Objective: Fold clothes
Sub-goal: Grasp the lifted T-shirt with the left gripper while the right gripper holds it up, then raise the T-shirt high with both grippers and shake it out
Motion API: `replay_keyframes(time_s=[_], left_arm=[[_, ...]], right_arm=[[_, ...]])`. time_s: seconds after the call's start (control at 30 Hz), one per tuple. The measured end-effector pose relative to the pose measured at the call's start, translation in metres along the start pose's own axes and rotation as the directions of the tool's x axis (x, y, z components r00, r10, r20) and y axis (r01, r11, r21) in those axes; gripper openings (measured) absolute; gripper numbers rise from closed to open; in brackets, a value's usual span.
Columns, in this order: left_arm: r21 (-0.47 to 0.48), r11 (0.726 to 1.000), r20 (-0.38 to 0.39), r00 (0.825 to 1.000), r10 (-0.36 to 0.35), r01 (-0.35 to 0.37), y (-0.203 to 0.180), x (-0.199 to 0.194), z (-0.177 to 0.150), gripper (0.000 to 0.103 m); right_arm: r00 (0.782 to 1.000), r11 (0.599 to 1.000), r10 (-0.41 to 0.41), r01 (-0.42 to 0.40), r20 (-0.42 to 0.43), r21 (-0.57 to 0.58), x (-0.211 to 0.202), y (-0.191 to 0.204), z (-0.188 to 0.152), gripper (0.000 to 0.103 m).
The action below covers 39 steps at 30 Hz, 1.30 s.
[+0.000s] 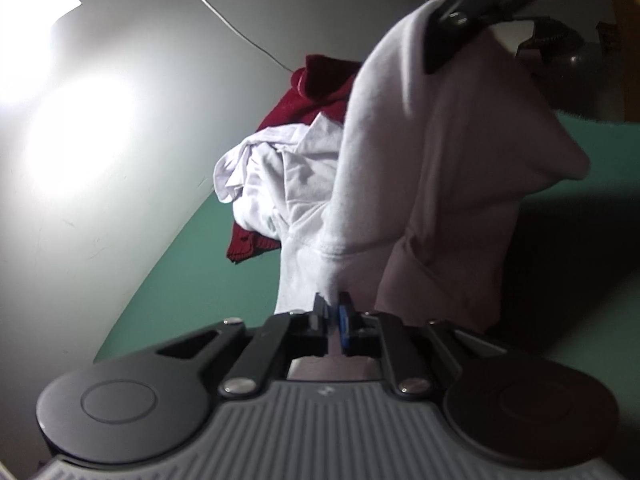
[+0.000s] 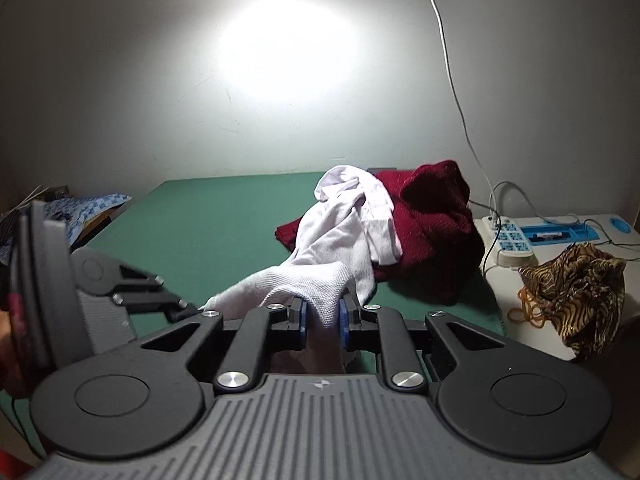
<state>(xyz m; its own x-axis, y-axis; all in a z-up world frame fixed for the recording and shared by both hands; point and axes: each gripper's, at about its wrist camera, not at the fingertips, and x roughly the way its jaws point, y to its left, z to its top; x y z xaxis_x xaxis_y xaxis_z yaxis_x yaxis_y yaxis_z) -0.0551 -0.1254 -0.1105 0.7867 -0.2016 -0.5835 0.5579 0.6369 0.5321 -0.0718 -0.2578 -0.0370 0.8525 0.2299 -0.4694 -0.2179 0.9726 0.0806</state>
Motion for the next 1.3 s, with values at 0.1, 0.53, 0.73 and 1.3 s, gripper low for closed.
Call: replay_keyframes(time_s=[0.1, 0.53, 0.73, 1.3], left_arm=[[0.042, 0.998, 0.009, 0.999, 0.037, -0.038, -0.012, 0.000, 0.001, 0.016], [0.034, 0.999, 0.051, 0.999, -0.006, 0.004, -0.009, 0.001, 0.016, 0.052], [-0.071, 0.994, 0.049, 0.996, -0.078, 0.081, 0.022, 0.006, 0.020, 0.021], [-0.435, 0.828, 0.004, 0.920, 0.393, -0.352, 0.139, -0.057, 0.022, 0.010]], right_arm=[[0.999, 0.999, 0.025, -0.026, 0.031, 0.044, 0.003, -0.004, 0.009, 0.014], [0.992, 0.992, 0.110, -0.106, 0.058, -0.068, 0.003, 0.018, 0.018, 0.014], [0.996, 0.992, 0.064, -0.057, 0.056, -0.116, -0.002, 0.017, 0.015, 0.014], [0.967, 0.972, 0.069, -0.121, -0.243, -0.203, 0.015, 0.022, -0.058, 0.075]])
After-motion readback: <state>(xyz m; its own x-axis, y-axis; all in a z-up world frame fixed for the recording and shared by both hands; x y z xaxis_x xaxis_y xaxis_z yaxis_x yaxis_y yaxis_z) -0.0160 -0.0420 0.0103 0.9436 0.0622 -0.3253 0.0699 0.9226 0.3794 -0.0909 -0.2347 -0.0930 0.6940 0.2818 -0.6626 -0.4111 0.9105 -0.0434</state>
